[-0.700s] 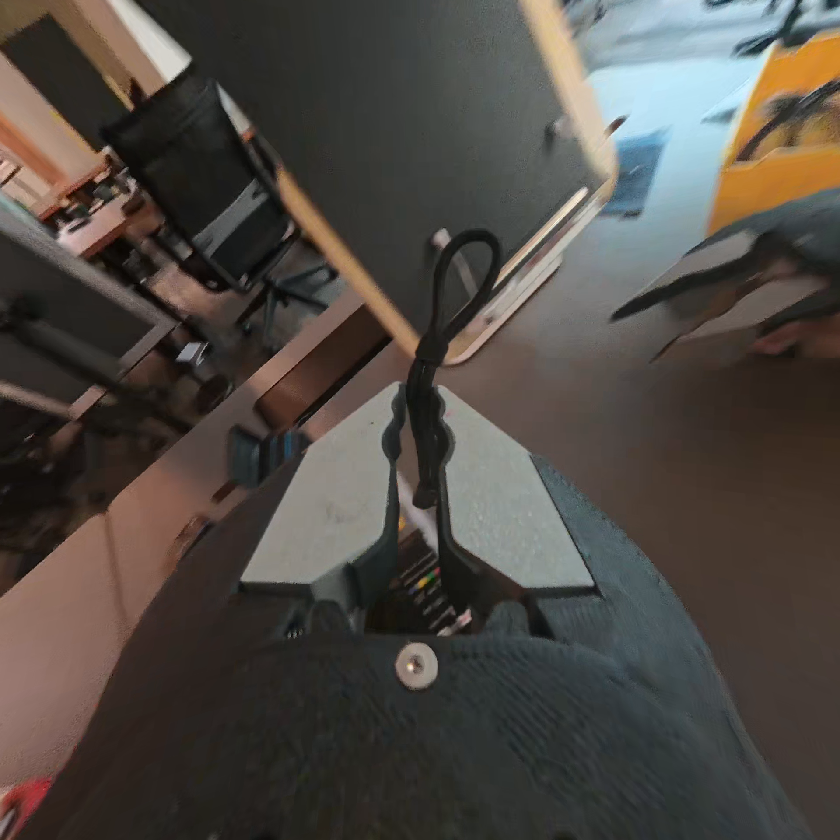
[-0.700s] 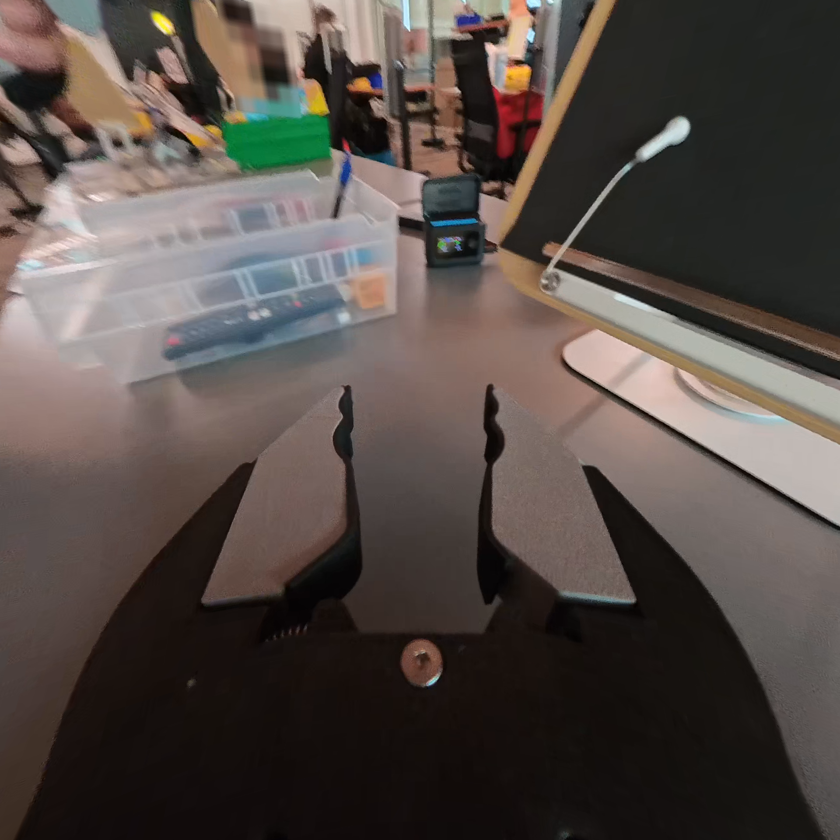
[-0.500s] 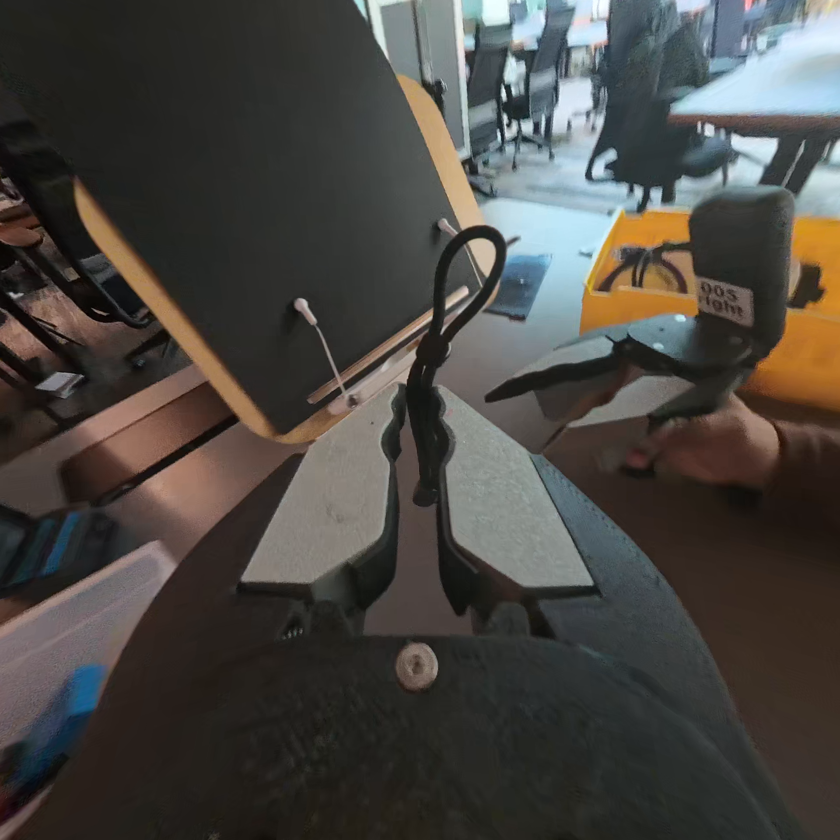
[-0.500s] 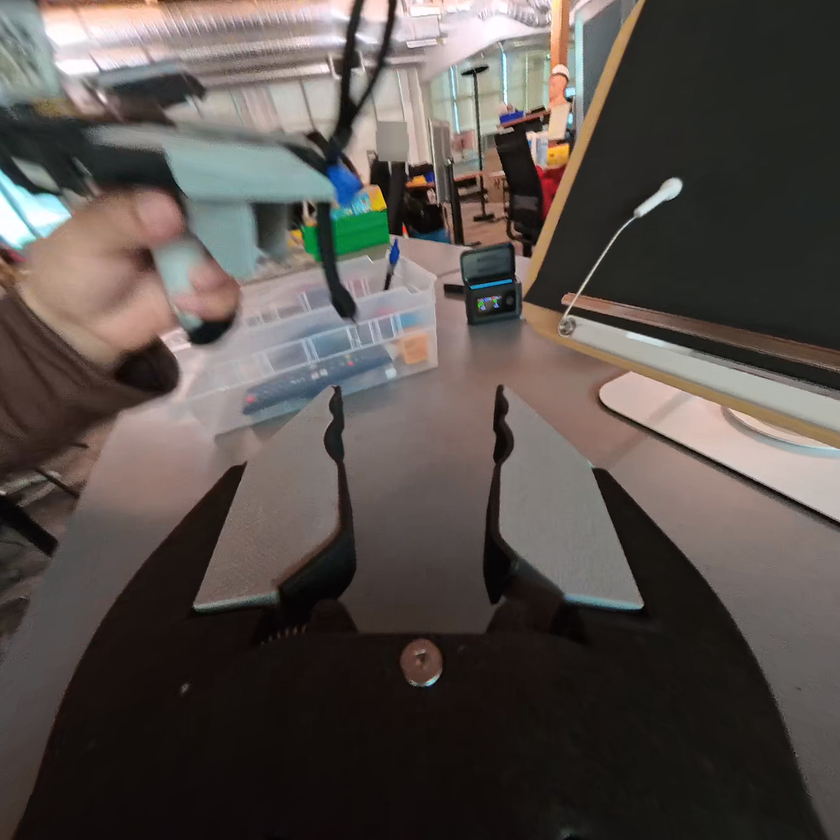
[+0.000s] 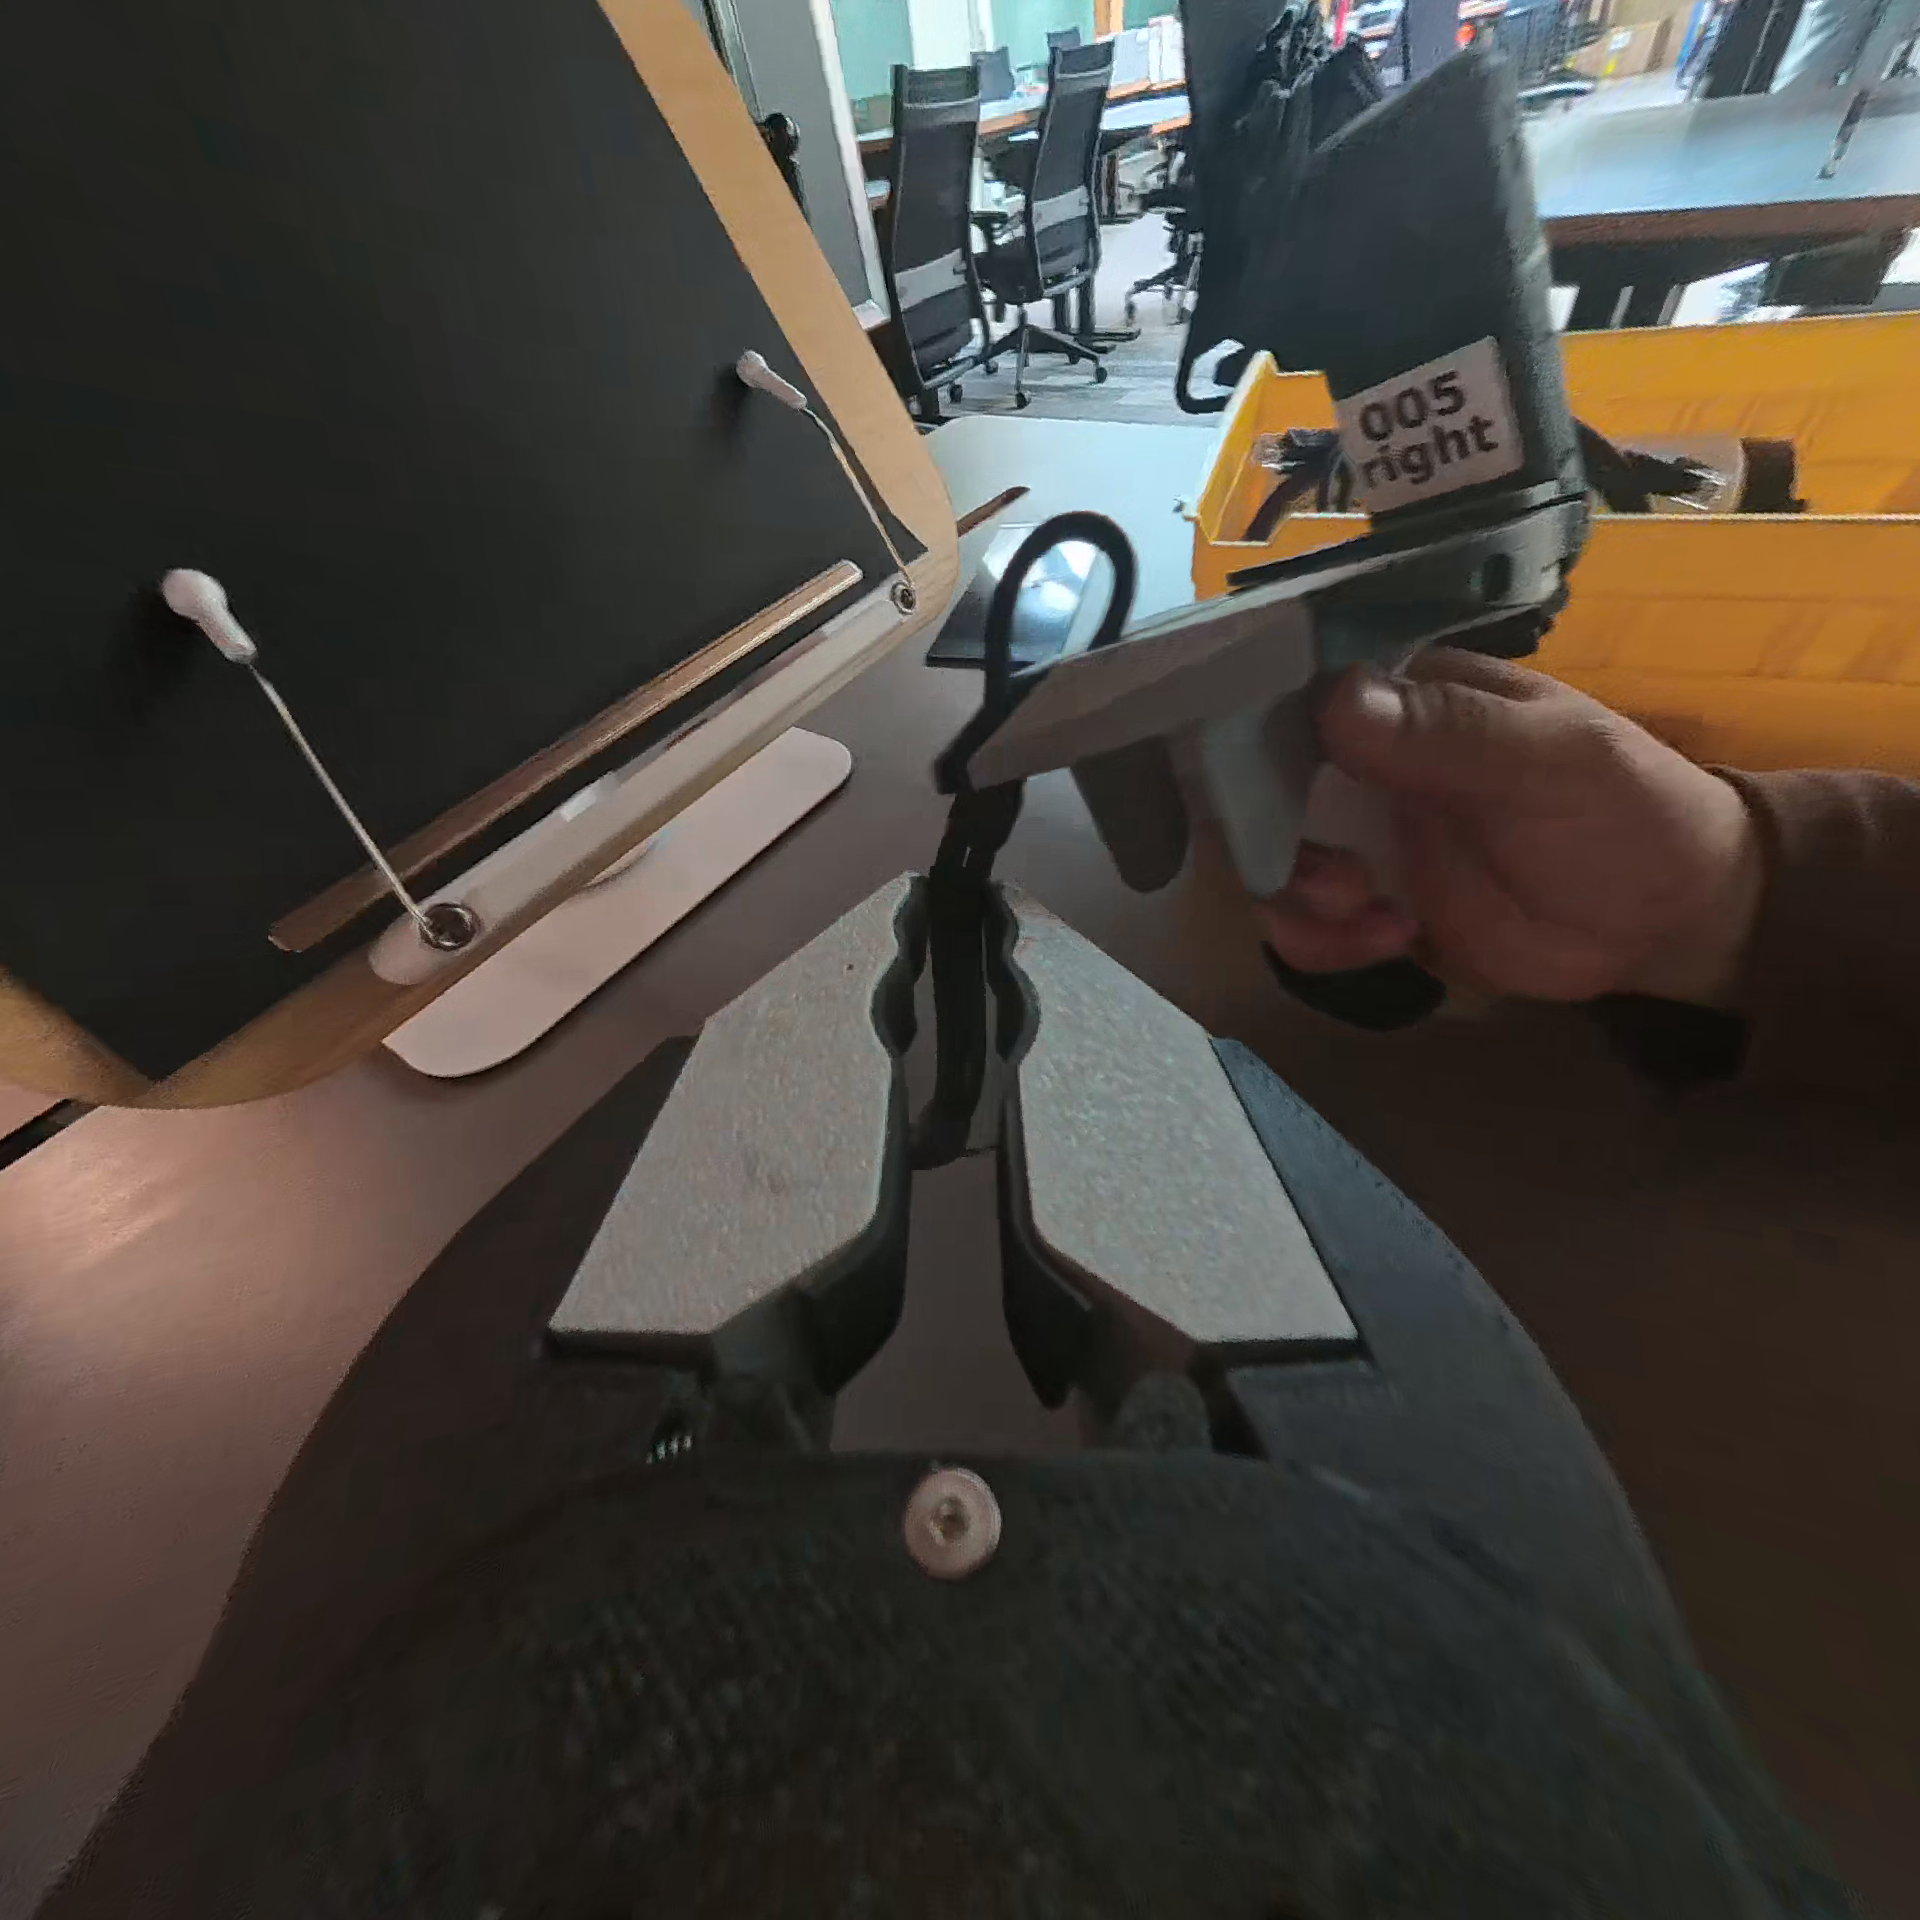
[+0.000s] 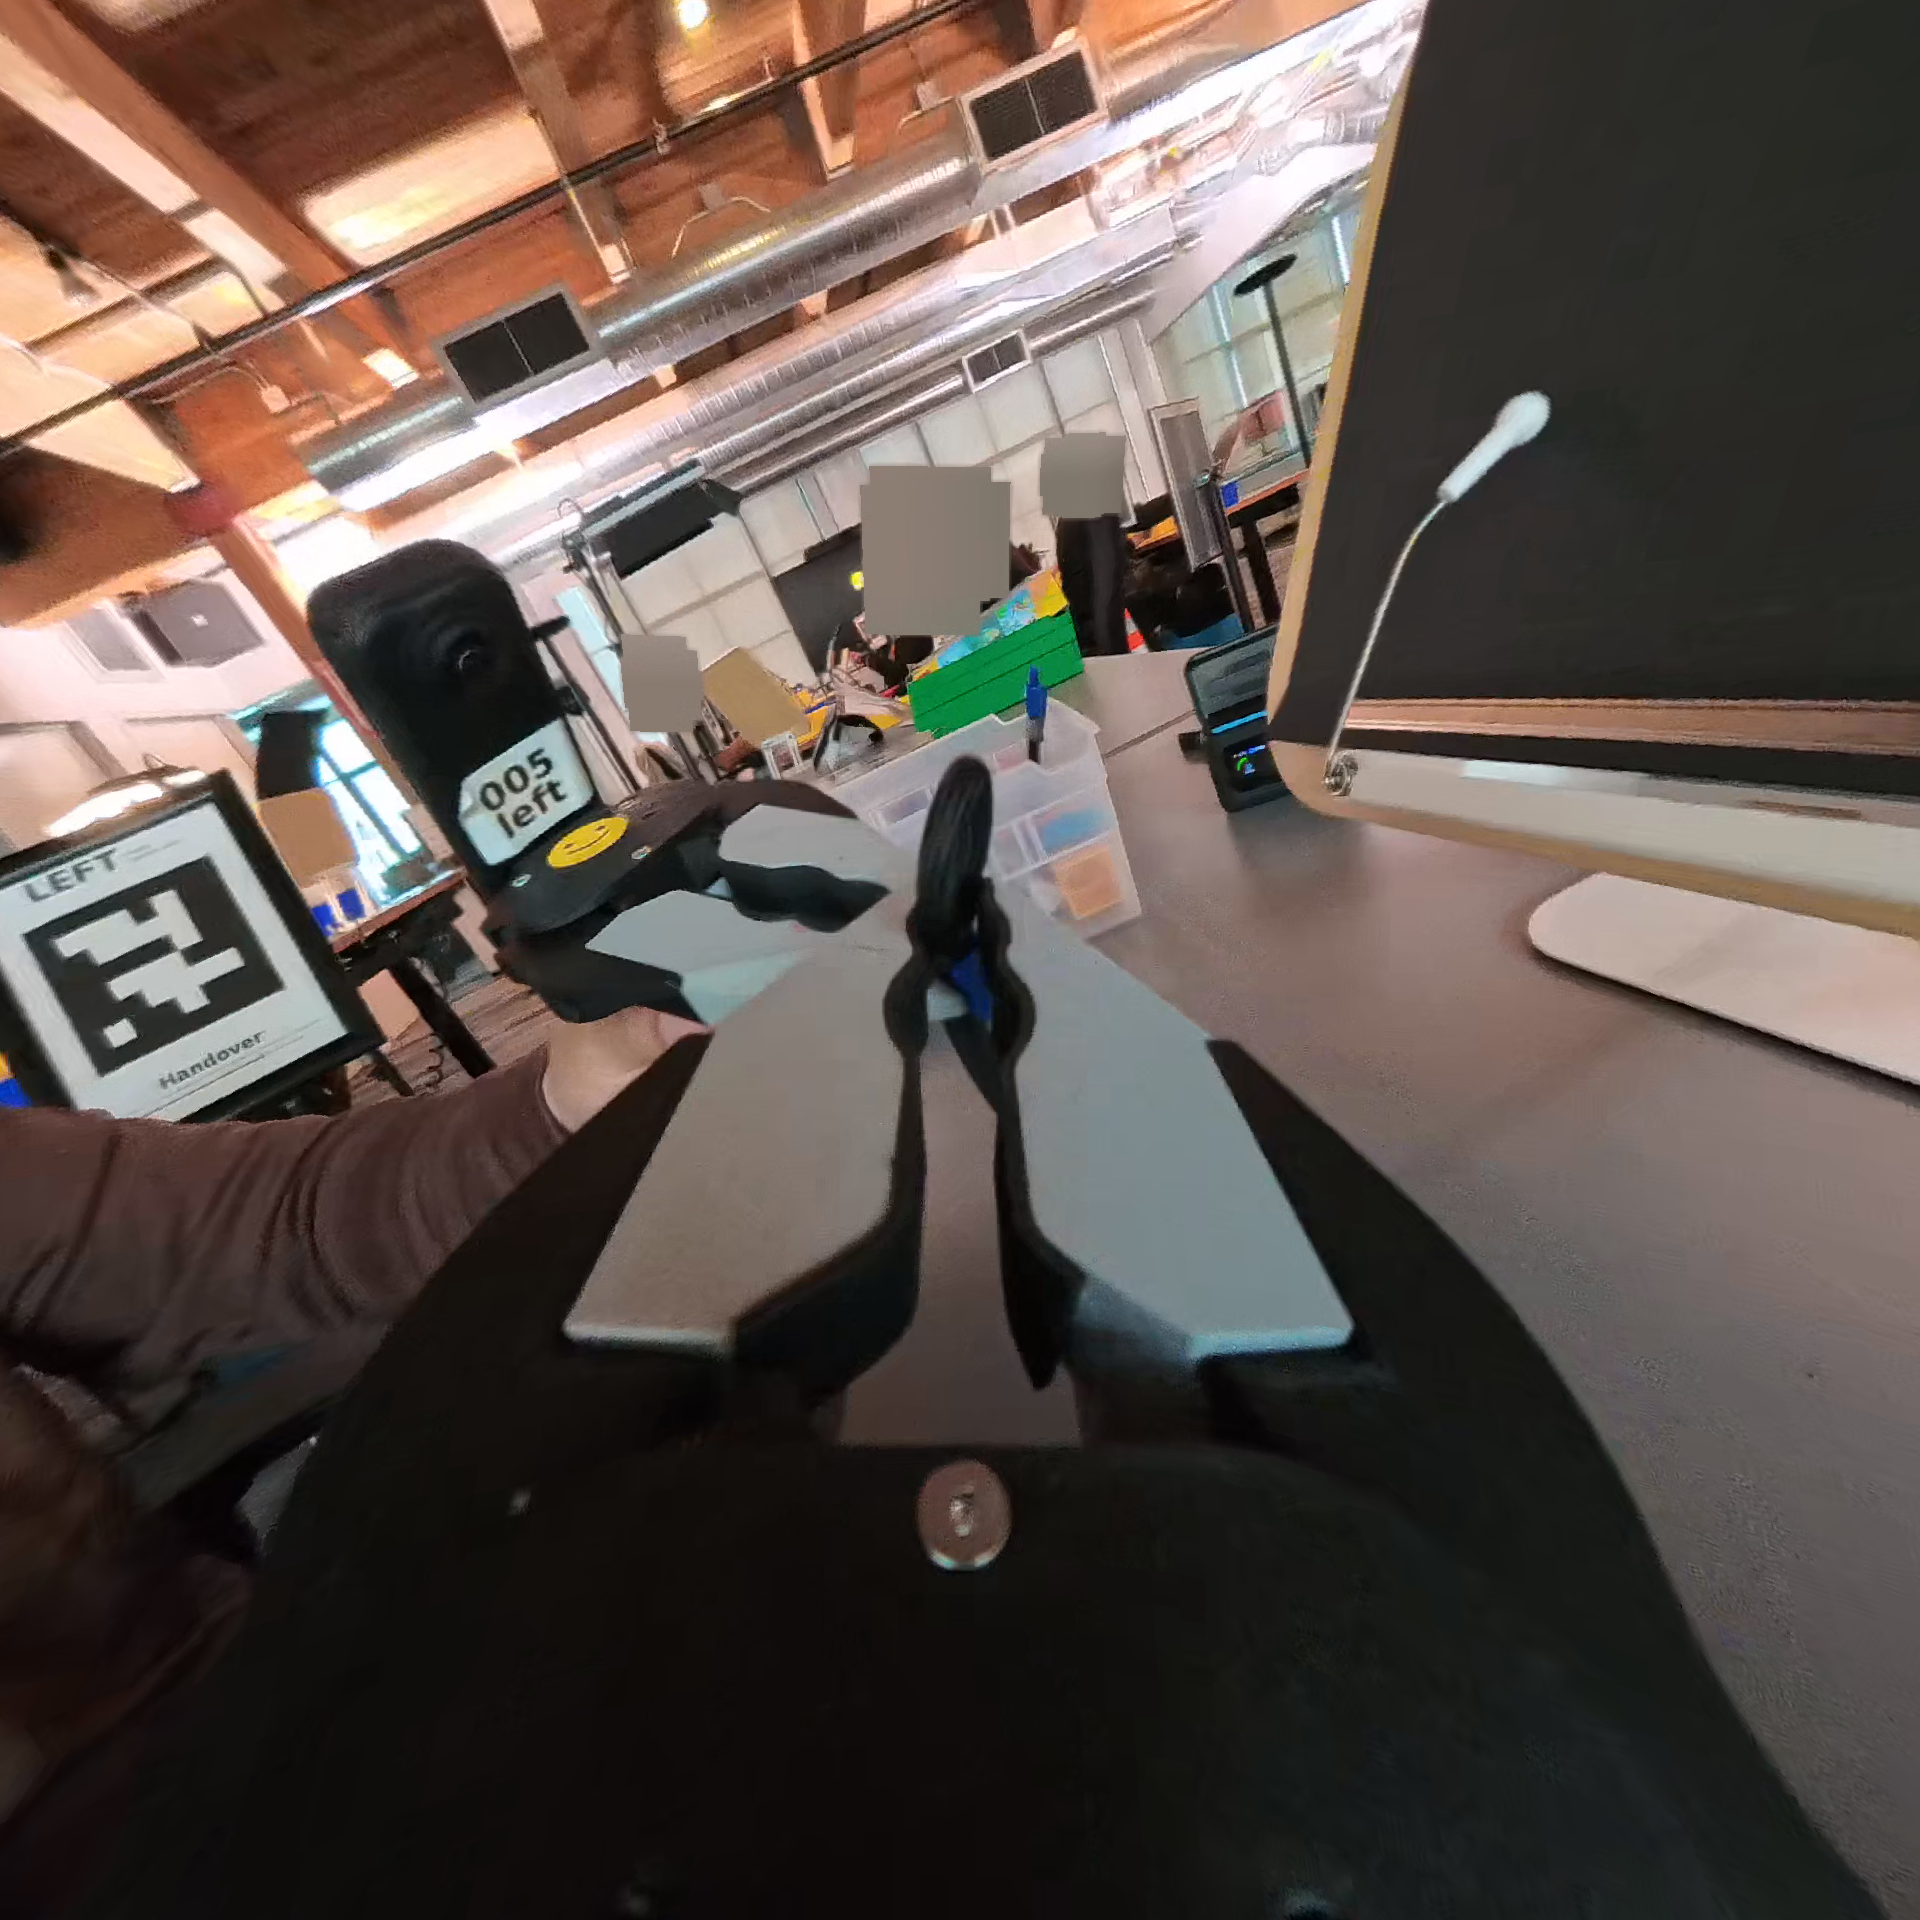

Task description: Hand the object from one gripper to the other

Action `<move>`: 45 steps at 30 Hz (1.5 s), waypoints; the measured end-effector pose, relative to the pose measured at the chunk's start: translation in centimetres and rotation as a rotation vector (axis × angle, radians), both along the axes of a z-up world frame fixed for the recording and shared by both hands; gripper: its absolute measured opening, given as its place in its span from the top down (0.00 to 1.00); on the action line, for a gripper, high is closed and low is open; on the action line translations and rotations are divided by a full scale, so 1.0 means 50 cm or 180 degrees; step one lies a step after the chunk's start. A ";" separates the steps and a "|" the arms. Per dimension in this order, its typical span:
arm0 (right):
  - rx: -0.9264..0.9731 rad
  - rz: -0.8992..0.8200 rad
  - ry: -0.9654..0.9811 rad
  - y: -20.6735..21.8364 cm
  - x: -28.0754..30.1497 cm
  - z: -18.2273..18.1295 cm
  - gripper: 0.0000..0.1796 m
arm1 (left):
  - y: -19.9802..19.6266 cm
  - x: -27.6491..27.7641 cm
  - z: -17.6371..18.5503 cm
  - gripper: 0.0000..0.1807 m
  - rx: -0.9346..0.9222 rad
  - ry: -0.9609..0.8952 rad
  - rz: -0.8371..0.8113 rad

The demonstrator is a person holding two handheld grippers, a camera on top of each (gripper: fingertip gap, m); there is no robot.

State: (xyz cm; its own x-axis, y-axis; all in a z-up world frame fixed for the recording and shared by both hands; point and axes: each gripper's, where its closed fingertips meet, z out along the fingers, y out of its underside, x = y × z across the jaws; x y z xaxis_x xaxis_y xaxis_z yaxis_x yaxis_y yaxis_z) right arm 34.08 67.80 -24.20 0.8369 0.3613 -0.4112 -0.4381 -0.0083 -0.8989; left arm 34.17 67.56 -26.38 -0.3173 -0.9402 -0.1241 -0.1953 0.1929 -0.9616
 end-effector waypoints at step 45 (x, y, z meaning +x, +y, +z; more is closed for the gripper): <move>-0.0082 0.0654 -0.0963 -0.064 -0.100 0.035 0.77 | 0.058 -0.027 0.017 1.00 0.1607 -0.0481 0.0373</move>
